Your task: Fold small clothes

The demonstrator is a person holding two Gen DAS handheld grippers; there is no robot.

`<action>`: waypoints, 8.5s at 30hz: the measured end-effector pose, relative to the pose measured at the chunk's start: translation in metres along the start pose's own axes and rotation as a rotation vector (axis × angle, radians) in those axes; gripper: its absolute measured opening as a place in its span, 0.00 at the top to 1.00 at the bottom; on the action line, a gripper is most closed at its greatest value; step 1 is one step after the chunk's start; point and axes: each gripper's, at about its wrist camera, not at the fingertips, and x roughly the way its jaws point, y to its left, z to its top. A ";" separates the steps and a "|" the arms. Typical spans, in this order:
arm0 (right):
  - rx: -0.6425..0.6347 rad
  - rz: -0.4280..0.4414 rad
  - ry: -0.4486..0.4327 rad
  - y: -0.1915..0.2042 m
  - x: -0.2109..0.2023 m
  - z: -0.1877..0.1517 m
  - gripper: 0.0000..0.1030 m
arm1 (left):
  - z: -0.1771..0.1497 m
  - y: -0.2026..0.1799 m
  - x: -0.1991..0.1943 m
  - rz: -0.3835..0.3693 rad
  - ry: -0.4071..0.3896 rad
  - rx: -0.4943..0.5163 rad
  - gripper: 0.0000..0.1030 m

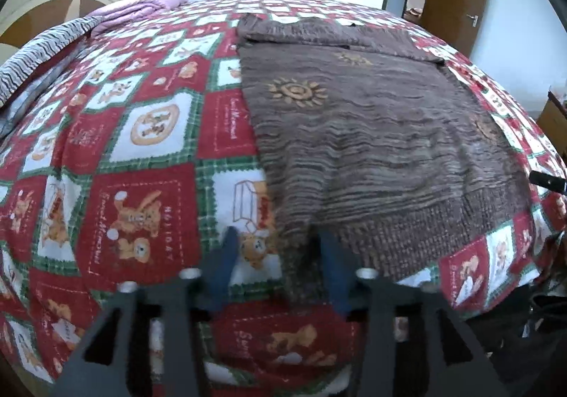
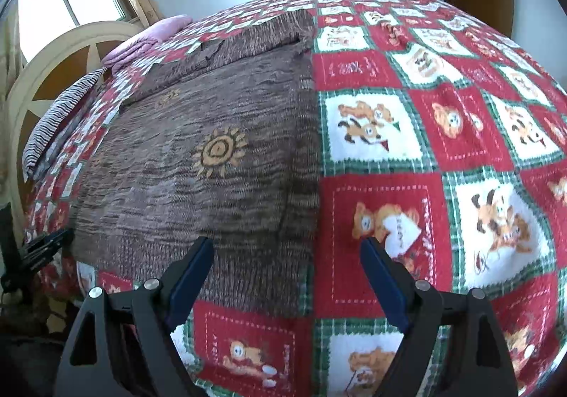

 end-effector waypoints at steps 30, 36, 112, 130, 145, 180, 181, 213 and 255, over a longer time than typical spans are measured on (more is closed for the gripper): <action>0.021 0.154 -0.111 -0.012 -0.049 -0.004 0.95 | 0.005 -0.002 -0.018 -0.064 -0.056 0.026 0.92; 0.087 0.182 -0.028 -0.019 -0.027 -0.014 0.95 | 0.001 0.009 -0.002 -0.098 -0.002 -0.009 0.93; -0.450 -0.223 0.036 0.058 0.195 0.294 0.23 | 0.261 -0.001 0.171 0.391 -0.174 0.391 0.07; -0.182 -0.118 -0.067 0.040 0.169 0.335 0.23 | 0.269 0.075 0.162 0.516 -0.150 0.085 0.08; -0.236 -0.276 -0.065 0.120 0.246 0.403 0.23 | 0.291 0.032 0.162 0.521 -0.220 0.097 0.00; -0.015 0.024 -0.018 -0.010 0.122 0.188 0.95 | 0.207 0.042 0.140 0.426 -0.108 0.013 0.00; -0.013 0.027 -0.020 -0.012 0.122 0.185 0.95 | 0.205 0.042 0.140 0.428 -0.106 0.013 0.00; 0.106 0.128 -0.146 -0.033 0.127 0.168 0.84 | 0.169 0.030 0.120 -0.007 -0.061 0.022 0.93; -0.509 0.011 -0.027 0.196 0.178 0.154 0.23 | 0.162 0.033 0.122 0.232 -0.076 0.043 0.24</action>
